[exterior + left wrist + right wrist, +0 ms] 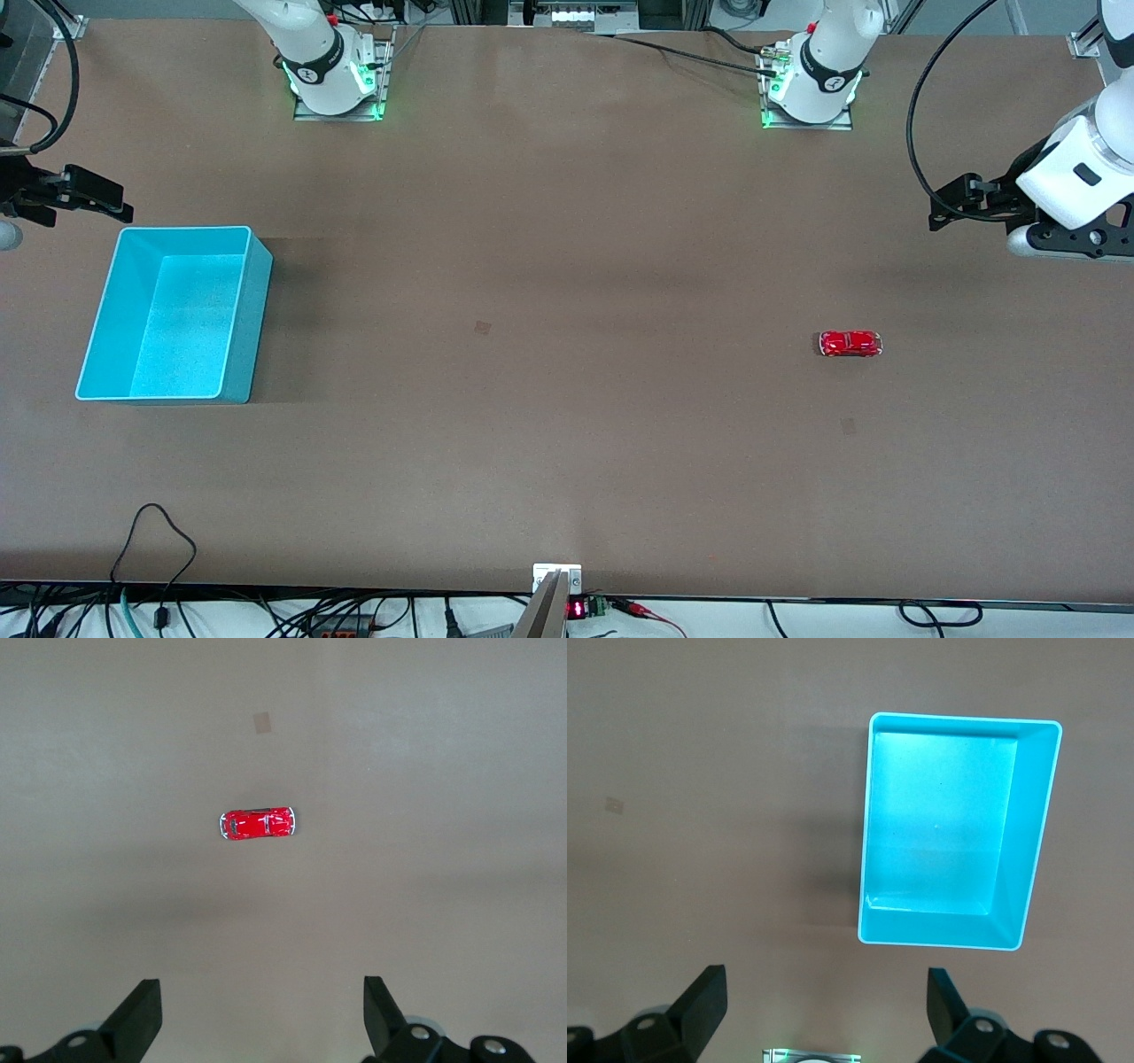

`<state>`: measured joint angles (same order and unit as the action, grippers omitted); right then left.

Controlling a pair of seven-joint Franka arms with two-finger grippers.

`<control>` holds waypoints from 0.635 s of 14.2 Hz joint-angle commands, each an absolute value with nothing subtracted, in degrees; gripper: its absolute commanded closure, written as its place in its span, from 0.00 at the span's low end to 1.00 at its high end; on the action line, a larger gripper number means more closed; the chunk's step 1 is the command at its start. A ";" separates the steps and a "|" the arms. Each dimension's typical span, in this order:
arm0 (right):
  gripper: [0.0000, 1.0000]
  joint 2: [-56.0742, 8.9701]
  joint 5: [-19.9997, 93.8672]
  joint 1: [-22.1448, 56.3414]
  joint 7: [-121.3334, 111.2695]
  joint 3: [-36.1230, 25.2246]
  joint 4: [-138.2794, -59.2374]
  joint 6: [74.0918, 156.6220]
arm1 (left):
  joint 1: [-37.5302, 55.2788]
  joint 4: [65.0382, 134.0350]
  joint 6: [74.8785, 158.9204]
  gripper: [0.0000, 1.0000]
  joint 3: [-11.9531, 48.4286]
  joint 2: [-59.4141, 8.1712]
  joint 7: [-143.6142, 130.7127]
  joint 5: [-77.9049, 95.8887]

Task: Wind red beetle toy and store in blue box
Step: 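Move the left gripper toward the red toy car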

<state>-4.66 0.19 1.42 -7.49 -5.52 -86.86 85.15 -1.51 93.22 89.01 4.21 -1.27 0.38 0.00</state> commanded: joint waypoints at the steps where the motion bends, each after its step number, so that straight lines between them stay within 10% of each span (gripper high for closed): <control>1: 0.00 -4.31 0.70 1.05 -7.03 -5.36 -86.92 85.34 | -1.67 92.99 88.42 0.00 4.39 -1.32 0.61 0.00; 9: 0.00 -4.31 0.70 0.97 -7.03 -5.36 -86.92 85.52 | -0.88 91.15 76.42 0.00 4.92 -1.58 0.26 2.90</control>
<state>-4.66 0.19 1.40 -7.49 -5.53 -86.86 85.19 -1.32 92.95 82.03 4.29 -1.31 0.38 1.60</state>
